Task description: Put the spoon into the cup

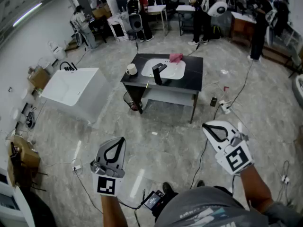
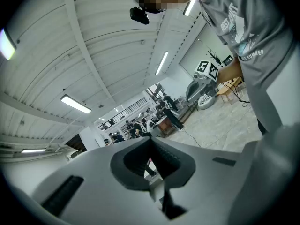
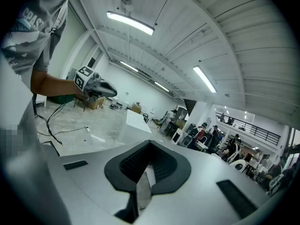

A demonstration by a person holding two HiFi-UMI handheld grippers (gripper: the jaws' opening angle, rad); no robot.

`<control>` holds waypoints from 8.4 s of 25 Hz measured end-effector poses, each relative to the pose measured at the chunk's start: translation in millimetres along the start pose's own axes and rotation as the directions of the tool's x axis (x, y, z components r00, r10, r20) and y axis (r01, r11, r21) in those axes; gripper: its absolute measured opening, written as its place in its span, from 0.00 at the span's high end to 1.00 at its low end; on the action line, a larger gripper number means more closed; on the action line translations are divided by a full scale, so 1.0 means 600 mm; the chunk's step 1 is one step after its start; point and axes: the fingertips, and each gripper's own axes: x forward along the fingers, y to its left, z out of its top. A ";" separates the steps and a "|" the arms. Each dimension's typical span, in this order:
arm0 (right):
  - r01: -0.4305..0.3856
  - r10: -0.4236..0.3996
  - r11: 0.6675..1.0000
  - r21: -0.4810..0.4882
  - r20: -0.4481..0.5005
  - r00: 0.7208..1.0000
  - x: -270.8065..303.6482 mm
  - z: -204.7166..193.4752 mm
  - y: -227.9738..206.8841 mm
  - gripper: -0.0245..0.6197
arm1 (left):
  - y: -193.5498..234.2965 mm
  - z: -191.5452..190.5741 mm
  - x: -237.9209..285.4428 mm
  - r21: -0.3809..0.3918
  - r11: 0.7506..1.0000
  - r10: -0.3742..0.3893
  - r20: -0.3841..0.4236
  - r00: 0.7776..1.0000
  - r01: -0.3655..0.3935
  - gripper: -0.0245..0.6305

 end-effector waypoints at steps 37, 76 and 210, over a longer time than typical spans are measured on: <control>0.061 -0.062 0.998 0.026 0.018 0.998 0.123 0.073 0.051 0.91 | 0.091 -0.087 -0.004 -0.007 0.997 -0.083 0.068 0.994 0.083 0.96; -0.100 0.097 0.995 0.018 0.131 0.987 0.192 -0.095 -0.266 0.91 | 0.040 -0.001 0.343 -0.020 1.000 -0.005 -0.054 0.999 0.004 0.96; -0.183 0.192 0.979 0.087 -0.115 0.975 0.800 -0.271 -0.498 0.91 | 0.177 -0.673 0.853 -0.408 0.906 -0.189 -0.153 0.970 0.112 0.86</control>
